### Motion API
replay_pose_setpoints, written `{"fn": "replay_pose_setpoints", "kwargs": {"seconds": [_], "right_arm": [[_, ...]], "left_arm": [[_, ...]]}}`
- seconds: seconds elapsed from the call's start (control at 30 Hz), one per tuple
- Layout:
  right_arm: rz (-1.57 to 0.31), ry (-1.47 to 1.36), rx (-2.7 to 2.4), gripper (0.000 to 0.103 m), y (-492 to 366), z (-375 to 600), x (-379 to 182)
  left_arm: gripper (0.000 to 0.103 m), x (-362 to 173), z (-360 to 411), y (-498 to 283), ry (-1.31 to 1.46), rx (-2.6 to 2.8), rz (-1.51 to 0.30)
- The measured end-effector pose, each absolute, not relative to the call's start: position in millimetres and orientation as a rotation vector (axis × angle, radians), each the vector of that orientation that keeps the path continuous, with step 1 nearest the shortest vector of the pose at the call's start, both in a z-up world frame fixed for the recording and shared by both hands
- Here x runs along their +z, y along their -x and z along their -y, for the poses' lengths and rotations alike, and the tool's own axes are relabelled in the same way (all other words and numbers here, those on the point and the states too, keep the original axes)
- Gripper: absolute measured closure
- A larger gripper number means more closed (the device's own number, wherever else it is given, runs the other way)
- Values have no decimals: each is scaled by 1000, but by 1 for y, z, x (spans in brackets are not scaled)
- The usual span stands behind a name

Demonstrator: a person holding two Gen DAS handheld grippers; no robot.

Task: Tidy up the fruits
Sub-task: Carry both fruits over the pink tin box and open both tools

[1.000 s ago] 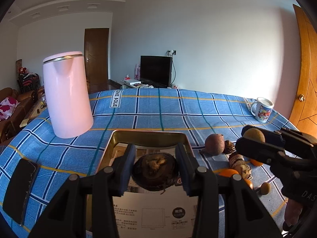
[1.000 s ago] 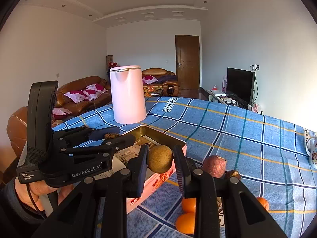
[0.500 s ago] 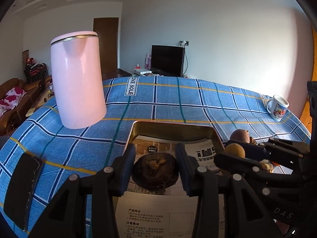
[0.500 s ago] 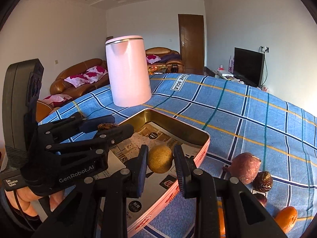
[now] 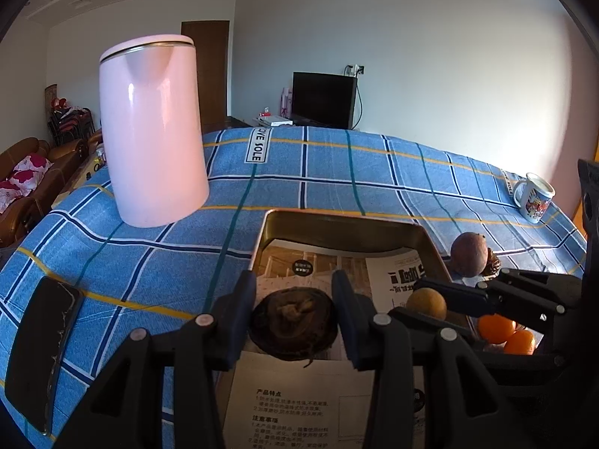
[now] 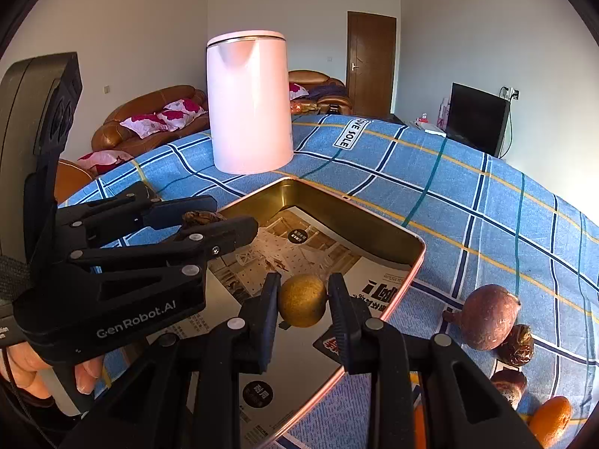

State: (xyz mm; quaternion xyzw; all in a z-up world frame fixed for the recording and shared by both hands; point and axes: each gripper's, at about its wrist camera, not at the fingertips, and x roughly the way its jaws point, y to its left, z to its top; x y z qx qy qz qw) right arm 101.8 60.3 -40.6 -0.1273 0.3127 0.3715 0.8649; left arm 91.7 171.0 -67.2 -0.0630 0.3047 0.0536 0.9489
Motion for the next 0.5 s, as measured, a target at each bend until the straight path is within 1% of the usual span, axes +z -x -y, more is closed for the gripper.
{"fn": "replay_pose_setpoints", "kwargs": {"seconds": [0.03, 0.07, 0.1, 0.13, 0.17, 0.2, 0.33, 0.4, 0.5], "right_arm": [[-670, 274, 785, 73, -102, -62, -43], [-677, 277, 788, 64, -100, -62, -44], [-674, 276, 787, 52, -99, -61, -44], [-661, 265, 797, 48, -97, -59, -42], [-653, 251, 798, 39, -95, -55, -40], [-643, 239, 796, 37, -91, -50, -37], [-589, 225, 783, 37, -68, -16, -28], [-556, 222, 751, 34, -52, 13, -28], [-525, 206, 660, 32, -34, 61, -34]], "left_arm": [[59, -67, -171, -91, 129, 112, -616], [54, -66, -171, -89, 131, 116, -611], [46, -64, -171, -86, 135, 120, -603], [42, -62, -171, -82, 138, 124, -591], [34, -61, -170, -78, 141, 128, -576], [31, -59, -169, -73, 142, 130, -562], [31, -50, -158, -50, 150, 113, -503], [25, -48, -147, -41, 149, 88, -478], [25, -46, -124, -32, 133, 46, -455]]}}
